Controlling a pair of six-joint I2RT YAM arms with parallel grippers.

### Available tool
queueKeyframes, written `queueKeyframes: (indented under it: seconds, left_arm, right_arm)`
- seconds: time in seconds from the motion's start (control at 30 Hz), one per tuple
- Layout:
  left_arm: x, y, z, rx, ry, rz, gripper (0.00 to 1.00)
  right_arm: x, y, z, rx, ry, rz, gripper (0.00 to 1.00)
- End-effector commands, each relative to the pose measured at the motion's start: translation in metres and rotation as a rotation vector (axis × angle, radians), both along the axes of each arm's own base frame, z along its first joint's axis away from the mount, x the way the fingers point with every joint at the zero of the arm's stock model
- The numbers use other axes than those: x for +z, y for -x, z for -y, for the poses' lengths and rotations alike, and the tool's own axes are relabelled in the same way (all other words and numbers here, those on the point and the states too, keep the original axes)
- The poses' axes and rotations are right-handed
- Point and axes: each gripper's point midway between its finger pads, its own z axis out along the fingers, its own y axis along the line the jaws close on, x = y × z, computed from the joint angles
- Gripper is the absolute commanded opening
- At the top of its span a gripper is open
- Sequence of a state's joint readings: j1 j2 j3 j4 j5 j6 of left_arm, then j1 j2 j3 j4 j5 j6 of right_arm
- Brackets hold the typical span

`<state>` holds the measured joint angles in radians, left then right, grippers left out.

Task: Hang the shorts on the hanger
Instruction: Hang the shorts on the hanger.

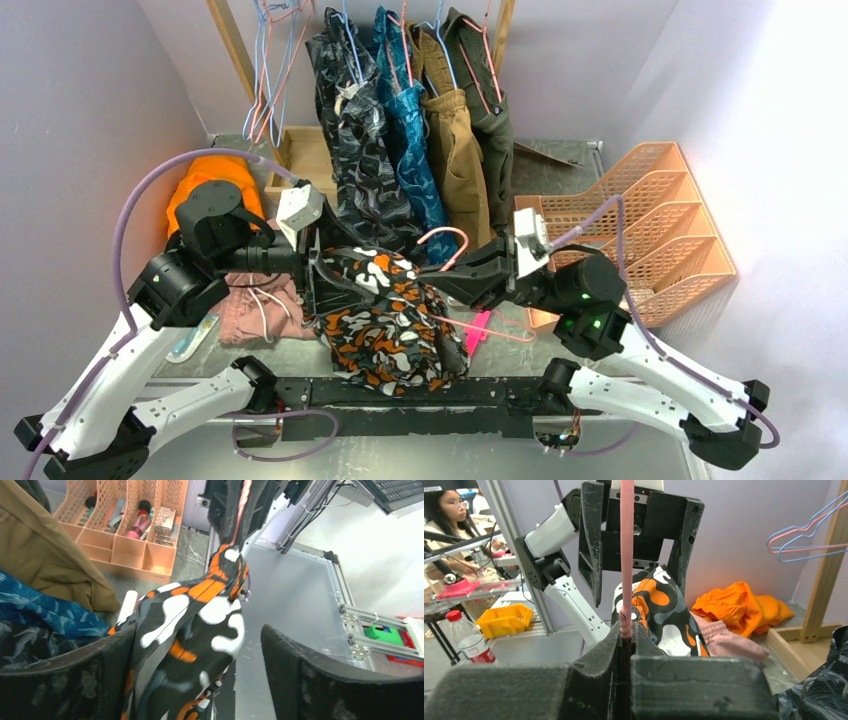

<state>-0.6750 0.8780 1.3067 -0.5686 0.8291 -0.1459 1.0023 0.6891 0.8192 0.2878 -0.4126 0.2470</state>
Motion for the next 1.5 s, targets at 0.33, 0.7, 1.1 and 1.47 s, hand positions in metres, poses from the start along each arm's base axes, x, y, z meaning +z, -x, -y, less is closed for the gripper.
queueKeyframes:
  seconds: [0.33,0.7,1.1,1.47]
  left_arm:
    - [-0.003,0.012,0.001,-0.079,0.006,-0.013,0.08]
    - [0.044,0.009,0.011,-0.110,0.121,0.048,0.07]
    - [0.048,0.013,-0.005,-0.026,0.141,0.116,0.13]
    - [0.064,0.010,0.003,-0.045,0.203,0.085,0.07]
  right_arm:
    - [0.000,-0.003,-0.003,-0.015,0.024,0.081,0.00]
    - [-0.007,-0.005,-0.013,0.010,0.035,0.054,0.00]
    - [-0.007,-0.011,-0.001,-0.061,0.065,0.047,0.00]
    - [-0.005,-0.009,-0.008,-0.021,0.024,0.013,0.00]
